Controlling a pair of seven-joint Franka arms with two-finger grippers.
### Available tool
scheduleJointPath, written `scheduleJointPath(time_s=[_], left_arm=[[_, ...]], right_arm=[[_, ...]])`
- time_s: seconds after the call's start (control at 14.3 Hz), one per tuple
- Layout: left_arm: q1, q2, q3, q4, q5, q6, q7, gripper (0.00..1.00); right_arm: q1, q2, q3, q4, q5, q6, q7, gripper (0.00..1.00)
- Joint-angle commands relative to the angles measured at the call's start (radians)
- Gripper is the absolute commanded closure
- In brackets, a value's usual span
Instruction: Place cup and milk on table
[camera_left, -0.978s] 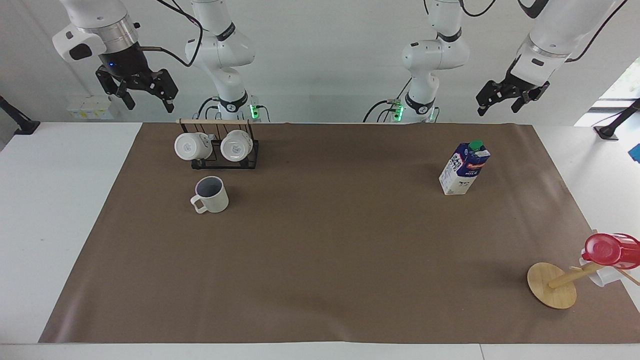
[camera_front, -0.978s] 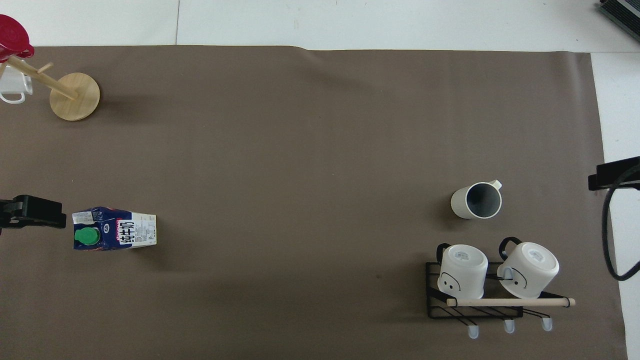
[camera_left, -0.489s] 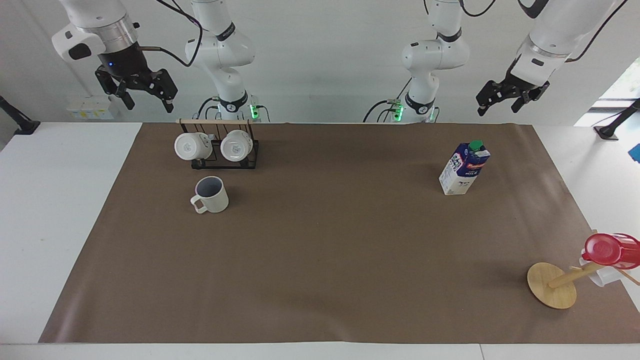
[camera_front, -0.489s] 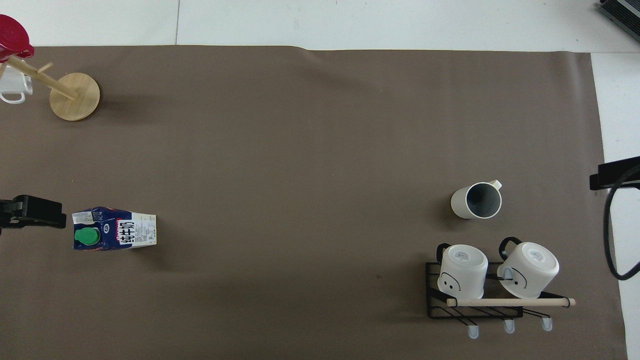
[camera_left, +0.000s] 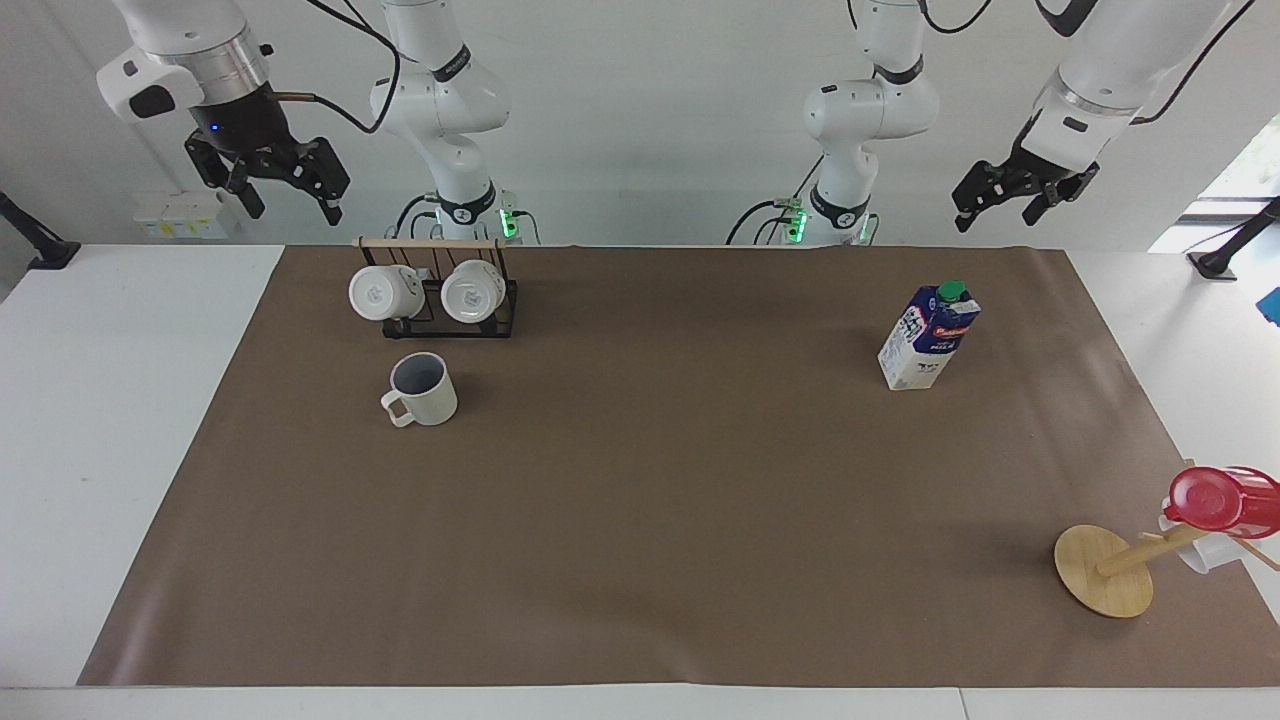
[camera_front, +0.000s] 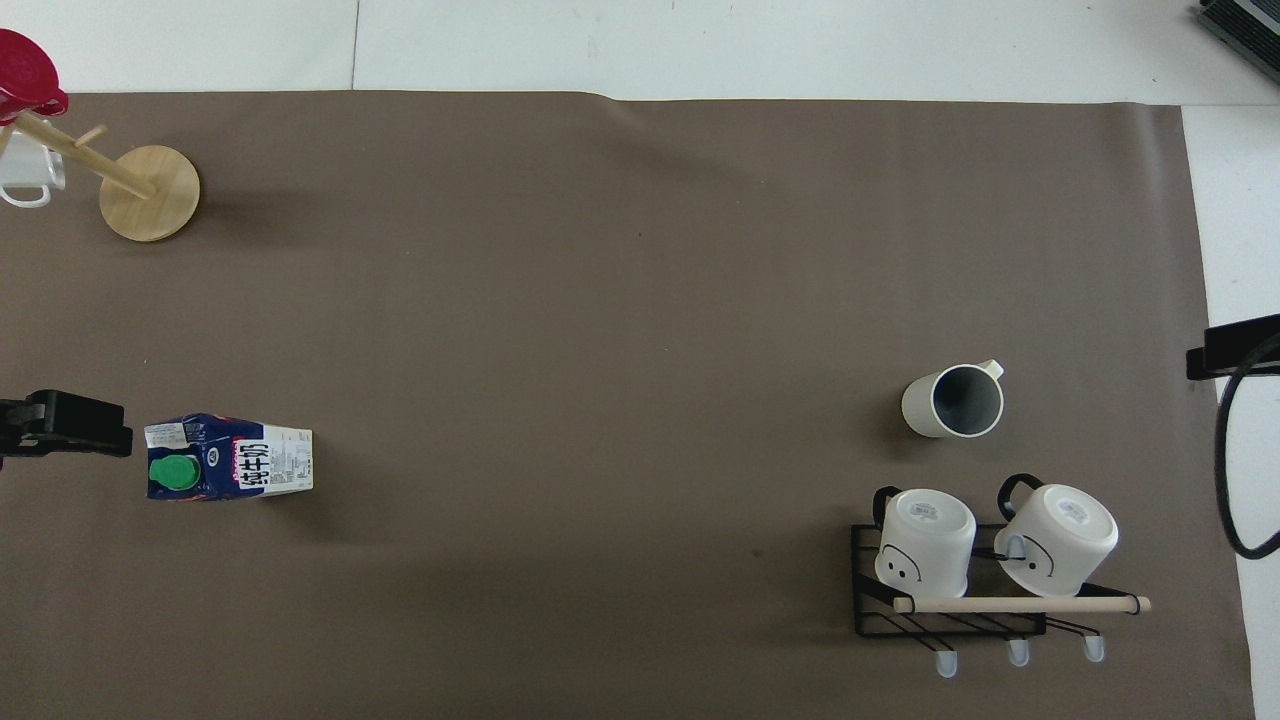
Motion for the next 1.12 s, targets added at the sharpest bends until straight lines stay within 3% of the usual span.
scheduleJointPath(time_s=[0.0, 0.42, 1.05], left_arm=[[0.013, 0.006, -0.010, 0.021, 0.016, -0.017, -0.007, 0.00], [0.013, 0.006, -0.009, 0.021, 0.016, -0.017, -0.007, 0.00], [0.013, 0.006, -0.009, 0.021, 0.016, -0.017, -0.007, 0.00]], right_arm=[[-0.012, -0.025, 0.001, -0.032, 0.005, 0.022, -0.019, 0.00], [-0.012, -0.029, 0.001, -0.052, -0.012, 0.036, -0.014, 0.00], [0.002, -0.034, 0.006, -0.161, -0.012, 0.171, -0.004, 0.00]])
